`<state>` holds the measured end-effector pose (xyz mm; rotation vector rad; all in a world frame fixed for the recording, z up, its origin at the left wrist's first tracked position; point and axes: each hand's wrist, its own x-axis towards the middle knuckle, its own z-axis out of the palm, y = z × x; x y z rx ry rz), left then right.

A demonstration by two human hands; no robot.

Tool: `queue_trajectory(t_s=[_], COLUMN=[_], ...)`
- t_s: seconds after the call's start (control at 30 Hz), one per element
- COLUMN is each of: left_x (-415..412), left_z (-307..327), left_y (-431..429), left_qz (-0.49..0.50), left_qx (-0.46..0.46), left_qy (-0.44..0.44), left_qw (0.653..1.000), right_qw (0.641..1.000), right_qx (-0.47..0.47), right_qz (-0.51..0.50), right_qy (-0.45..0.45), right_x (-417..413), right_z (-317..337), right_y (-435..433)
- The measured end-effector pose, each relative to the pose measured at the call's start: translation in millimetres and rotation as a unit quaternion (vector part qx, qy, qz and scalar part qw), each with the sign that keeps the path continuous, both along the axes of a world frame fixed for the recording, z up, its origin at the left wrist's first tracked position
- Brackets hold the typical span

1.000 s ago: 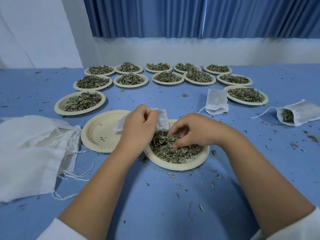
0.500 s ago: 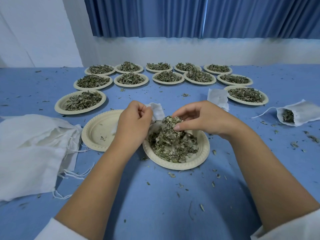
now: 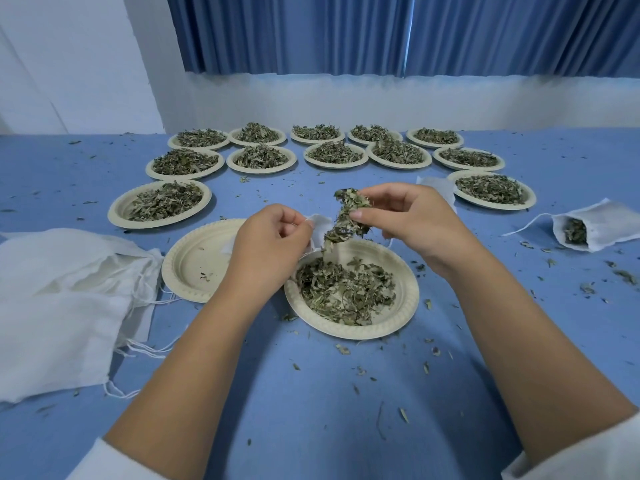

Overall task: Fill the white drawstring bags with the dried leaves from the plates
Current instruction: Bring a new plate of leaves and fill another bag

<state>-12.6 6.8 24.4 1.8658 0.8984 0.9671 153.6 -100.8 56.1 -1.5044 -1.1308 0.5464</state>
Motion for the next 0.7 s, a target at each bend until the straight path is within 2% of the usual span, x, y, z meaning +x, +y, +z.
queue_trajectory(t_s=[0.43,0.7], left_x=[2.0,1.4], left_z=[4.2,6.2], left_y=[-4.6,-5.4], left_qz=[-0.002,-0.006], left_qx=[-0.033,-0.098], left_qy=[-0.008,-0.050], left_qw=[0.999,0.994], right_qw=[0.993,0.996], right_qx=[0.089,0.067], right_qz=[-0.074,-0.035], right_qy=[0.009,-0.040], right_x=[-13.9,-28.0], right_z=[-8.5,-12.3], right_y=[8.7,10.0])
